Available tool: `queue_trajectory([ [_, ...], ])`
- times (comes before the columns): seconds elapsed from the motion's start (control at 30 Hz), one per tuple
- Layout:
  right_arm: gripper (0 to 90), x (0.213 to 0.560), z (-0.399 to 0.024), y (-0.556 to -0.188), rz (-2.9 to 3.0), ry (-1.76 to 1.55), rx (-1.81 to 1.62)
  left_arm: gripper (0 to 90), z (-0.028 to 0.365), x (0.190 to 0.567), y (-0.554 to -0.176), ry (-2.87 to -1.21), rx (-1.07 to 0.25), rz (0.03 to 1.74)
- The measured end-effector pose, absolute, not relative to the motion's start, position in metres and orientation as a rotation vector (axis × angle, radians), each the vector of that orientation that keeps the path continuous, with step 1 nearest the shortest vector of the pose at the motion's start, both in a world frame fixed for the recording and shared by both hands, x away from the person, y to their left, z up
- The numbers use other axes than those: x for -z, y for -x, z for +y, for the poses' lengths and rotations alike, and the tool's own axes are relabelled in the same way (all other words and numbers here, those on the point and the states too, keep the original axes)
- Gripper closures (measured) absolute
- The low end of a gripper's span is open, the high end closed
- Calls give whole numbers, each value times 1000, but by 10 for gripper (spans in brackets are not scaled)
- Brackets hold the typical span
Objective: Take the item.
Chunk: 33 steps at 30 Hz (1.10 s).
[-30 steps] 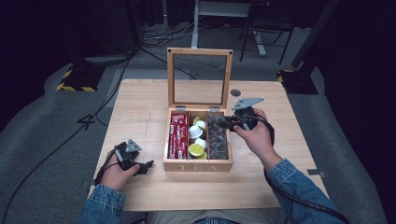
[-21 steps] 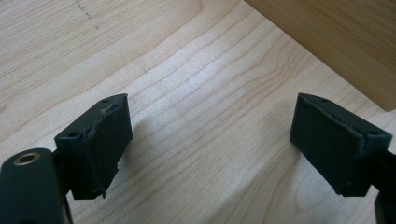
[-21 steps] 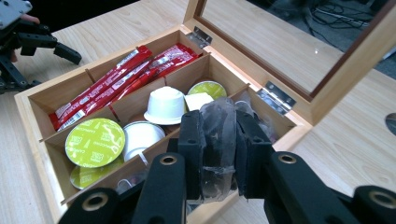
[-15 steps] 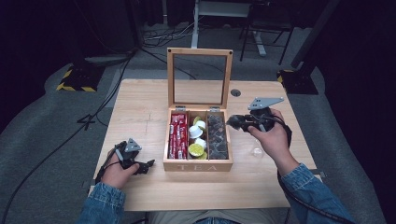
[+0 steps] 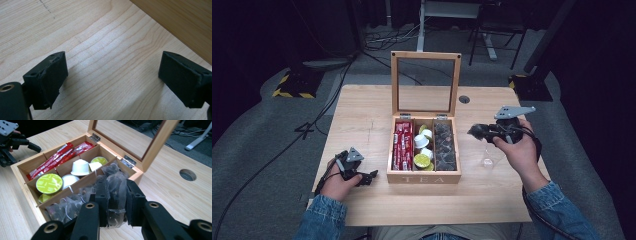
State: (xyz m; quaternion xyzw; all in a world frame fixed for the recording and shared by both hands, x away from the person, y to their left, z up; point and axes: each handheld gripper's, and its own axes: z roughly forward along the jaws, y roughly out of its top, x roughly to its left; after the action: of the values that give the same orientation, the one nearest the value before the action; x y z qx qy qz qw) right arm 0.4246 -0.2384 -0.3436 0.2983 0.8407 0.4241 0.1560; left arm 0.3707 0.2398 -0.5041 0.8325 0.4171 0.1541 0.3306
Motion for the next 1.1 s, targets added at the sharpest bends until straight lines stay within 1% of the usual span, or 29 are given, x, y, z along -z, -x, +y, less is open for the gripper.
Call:
queue_trajectory([
  [0.33, 750, 344, -264, -417, 2373, -911, -1198, 91, 240, 504, -371, -2178, -406, 1089],
  [0.57, 751, 351, -283, -411, 2360, -964, -1173, 91, 240, 504, -371, -2178, -406, 1089],
  [1.1, 750, 364, -301, -407, 2362, -1029, -1115, 91, 240, 504, -371, -2178, -406, 1089],
])
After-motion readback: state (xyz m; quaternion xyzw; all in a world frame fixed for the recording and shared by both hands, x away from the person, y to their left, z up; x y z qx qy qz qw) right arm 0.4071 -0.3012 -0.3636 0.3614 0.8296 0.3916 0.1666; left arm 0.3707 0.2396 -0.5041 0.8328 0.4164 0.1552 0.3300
